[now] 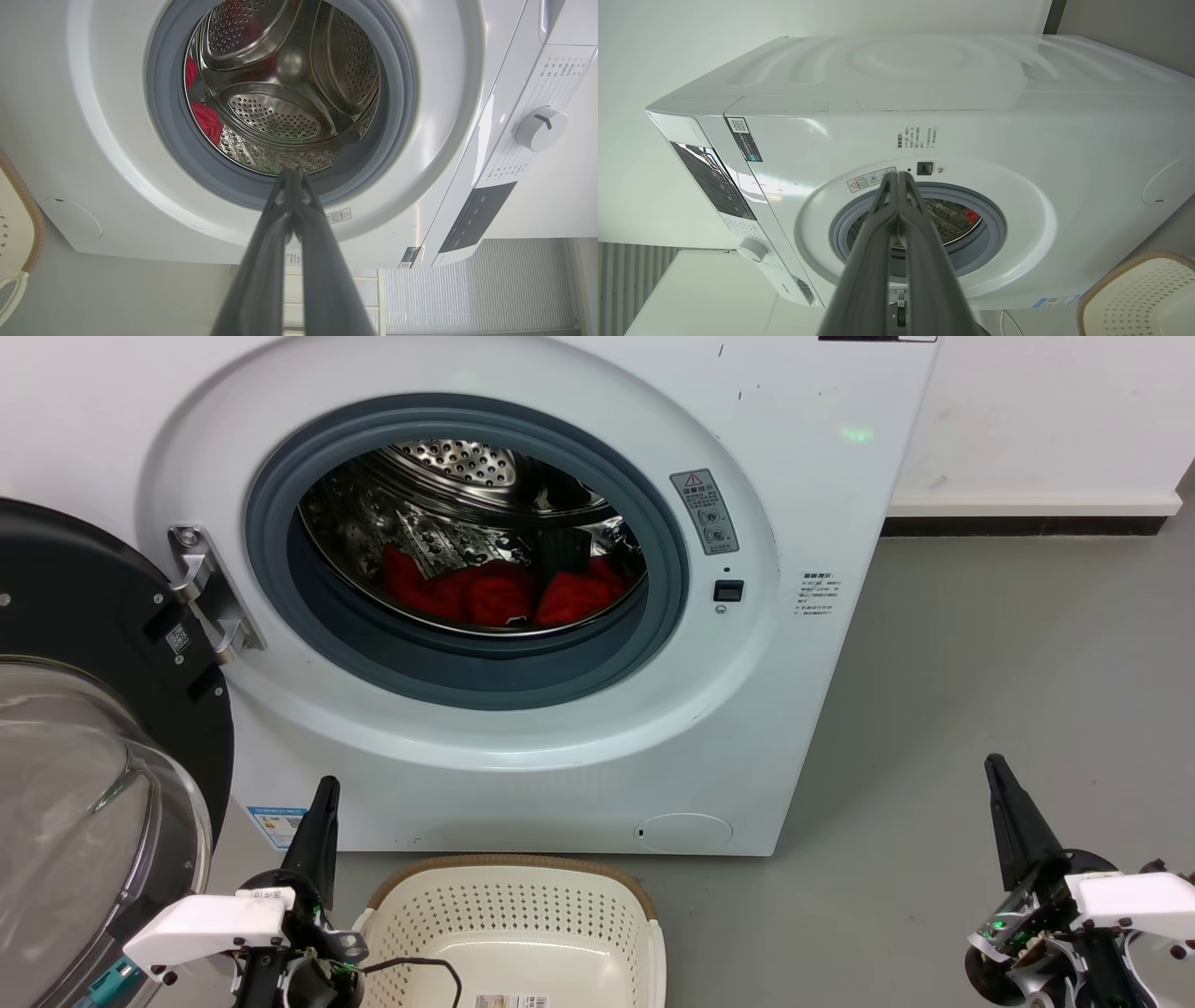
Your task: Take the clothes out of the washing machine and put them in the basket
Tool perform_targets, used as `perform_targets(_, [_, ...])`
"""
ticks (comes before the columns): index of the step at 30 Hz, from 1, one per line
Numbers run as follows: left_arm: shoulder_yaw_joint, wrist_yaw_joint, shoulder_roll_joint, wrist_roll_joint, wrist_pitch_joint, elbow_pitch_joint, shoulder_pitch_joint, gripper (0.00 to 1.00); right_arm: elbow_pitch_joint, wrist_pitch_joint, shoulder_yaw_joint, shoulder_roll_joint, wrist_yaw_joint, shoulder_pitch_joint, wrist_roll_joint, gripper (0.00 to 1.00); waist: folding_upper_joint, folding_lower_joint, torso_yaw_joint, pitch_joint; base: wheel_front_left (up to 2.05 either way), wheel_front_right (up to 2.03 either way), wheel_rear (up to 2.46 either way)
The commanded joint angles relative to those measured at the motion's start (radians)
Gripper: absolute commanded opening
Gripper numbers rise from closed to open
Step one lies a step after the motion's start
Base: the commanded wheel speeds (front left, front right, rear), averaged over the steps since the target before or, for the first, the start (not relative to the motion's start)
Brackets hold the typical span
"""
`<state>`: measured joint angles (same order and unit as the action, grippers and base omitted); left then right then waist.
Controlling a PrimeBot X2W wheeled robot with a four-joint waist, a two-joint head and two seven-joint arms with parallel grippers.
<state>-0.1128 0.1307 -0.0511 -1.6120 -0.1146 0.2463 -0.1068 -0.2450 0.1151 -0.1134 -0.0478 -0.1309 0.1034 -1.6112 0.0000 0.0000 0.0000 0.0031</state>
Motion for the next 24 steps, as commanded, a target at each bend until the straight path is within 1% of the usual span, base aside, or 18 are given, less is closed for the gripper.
perform_targets(1, [-0.003,0.001,0.002,-0.002,-0.002,-0.001,-0.006,0.00,-0.001,0.001,0.000,-0.005,0.000,0.012,-0.004,0.00,0.0000,0.0000,0.000,0.000,0.00,0.00,0.00])
perform_targets(24, [-0.003,0.001,0.002,-0.002,-0.002,-0.001,-0.006,0.00,-0.001,0.001,0.000,-0.005,0.000,0.012,-0.004,0.00,0.0000,0.0000,0.000,0.000,0.00,0.00,0.00])
